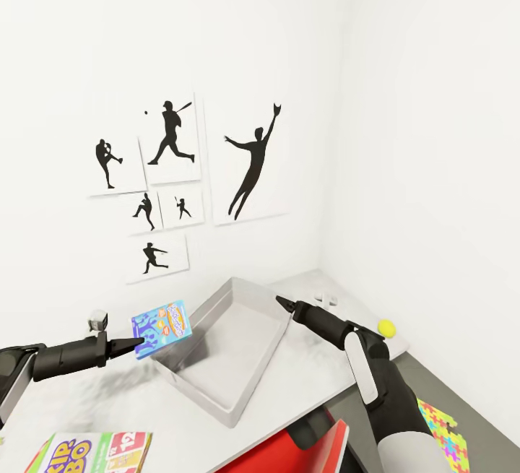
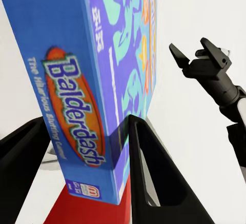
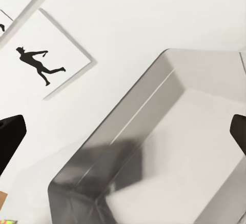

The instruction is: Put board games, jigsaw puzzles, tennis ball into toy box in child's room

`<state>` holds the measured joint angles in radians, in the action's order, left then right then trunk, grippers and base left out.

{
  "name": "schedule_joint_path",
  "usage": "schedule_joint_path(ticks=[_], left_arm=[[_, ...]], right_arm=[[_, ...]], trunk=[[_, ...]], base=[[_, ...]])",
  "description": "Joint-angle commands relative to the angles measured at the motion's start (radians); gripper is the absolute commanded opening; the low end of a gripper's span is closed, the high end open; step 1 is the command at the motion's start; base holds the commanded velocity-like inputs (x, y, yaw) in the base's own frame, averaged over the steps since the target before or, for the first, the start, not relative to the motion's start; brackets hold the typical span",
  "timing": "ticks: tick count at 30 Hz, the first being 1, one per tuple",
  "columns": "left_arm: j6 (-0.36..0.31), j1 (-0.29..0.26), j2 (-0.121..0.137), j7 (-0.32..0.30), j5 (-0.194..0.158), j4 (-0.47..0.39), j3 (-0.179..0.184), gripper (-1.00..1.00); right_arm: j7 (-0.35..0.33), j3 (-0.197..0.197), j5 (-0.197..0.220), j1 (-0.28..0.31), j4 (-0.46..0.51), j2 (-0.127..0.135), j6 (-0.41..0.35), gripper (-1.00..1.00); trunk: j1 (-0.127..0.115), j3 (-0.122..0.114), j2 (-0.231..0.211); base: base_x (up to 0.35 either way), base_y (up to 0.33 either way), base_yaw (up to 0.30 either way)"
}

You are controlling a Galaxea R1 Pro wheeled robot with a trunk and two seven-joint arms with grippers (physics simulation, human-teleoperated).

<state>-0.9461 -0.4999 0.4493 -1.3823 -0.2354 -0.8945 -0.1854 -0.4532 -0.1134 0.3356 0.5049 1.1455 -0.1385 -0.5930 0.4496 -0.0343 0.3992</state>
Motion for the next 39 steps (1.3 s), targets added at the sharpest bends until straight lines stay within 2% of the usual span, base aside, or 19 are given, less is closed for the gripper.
schedule_joint_path(ticks=[1,10,39], left_arm=[[-0.01,0.0,0.0,-0.001,-0.003,0.0,0.0,-1.0],[-0.008,0.0,0.0,-0.001,-0.004,0.0,0.001,-1.0],[-0.008,0.0,0.0,-0.001,-0.004,0.0,0.001,-1.0]], right_arm=[[-0.002,-0.003,0.005,0.0,0.0,-0.001,-0.008,1.0],[-0.002,-0.004,0.005,0.0,0.0,-0.001,-0.007,1.0],[0.001,-0.005,0.006,0.0,-0.001,0.0,-0.008,1.0]], trunk=[[0.0,0.0,0.001],[0.0,0.0,0.001],[0.0,0.0,0.001]], base=[[0.023,-0.015,0.0],[0.105,-0.04,0.0],[0.003,-0.001,0.0]])
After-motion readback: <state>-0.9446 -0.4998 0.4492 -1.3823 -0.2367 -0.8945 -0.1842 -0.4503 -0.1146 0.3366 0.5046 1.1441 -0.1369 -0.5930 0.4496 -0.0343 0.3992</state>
